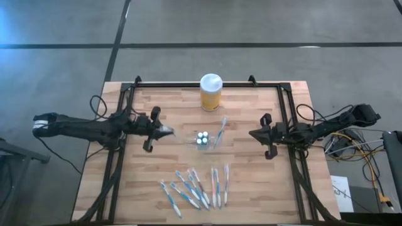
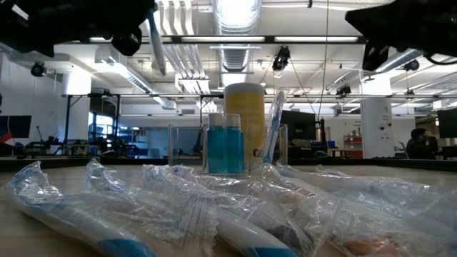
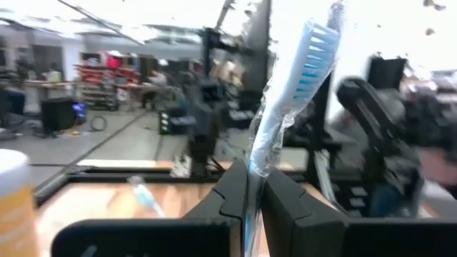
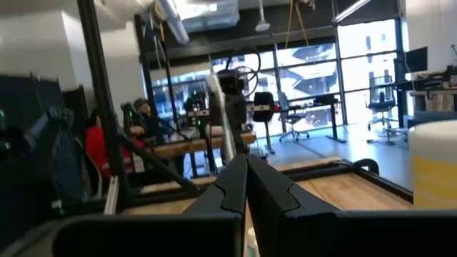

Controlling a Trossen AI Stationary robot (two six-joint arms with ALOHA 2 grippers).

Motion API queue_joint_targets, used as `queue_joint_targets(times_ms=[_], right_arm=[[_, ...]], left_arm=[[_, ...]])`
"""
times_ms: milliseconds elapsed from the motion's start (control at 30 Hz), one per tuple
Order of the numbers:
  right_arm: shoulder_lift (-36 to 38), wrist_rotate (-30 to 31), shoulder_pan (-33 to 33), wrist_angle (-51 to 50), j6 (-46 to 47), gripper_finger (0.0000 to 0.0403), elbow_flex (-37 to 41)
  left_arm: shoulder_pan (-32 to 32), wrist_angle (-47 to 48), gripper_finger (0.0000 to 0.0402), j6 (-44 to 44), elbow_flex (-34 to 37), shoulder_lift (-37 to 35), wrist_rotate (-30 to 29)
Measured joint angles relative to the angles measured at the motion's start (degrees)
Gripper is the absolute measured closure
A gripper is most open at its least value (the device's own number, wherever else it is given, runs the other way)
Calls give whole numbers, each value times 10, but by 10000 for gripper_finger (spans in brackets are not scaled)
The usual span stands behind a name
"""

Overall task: Pick & Place toothbrushing station
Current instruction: Put the blue toothbrush into the transparent organizer

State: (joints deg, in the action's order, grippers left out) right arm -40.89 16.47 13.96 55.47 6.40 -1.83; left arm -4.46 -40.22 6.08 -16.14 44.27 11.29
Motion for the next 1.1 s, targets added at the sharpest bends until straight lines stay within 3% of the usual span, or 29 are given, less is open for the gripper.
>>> queue_joint_targets(times_ms=[233,567,933,1100], right_arm=[[-11,1,0,4,4,394,13],[-53,0,0,1,-5,394,13],[-62,0,0,5,-6,394,13],[-62,11,0,5,-8,394,13]], left_arm=[[-70,-50,378,76,2,85,-4],[-71,-240,378,127,5,240,12],[-70,-263,378,87,5,344,-32],[-70,-318,378,66,8,401,-34]])
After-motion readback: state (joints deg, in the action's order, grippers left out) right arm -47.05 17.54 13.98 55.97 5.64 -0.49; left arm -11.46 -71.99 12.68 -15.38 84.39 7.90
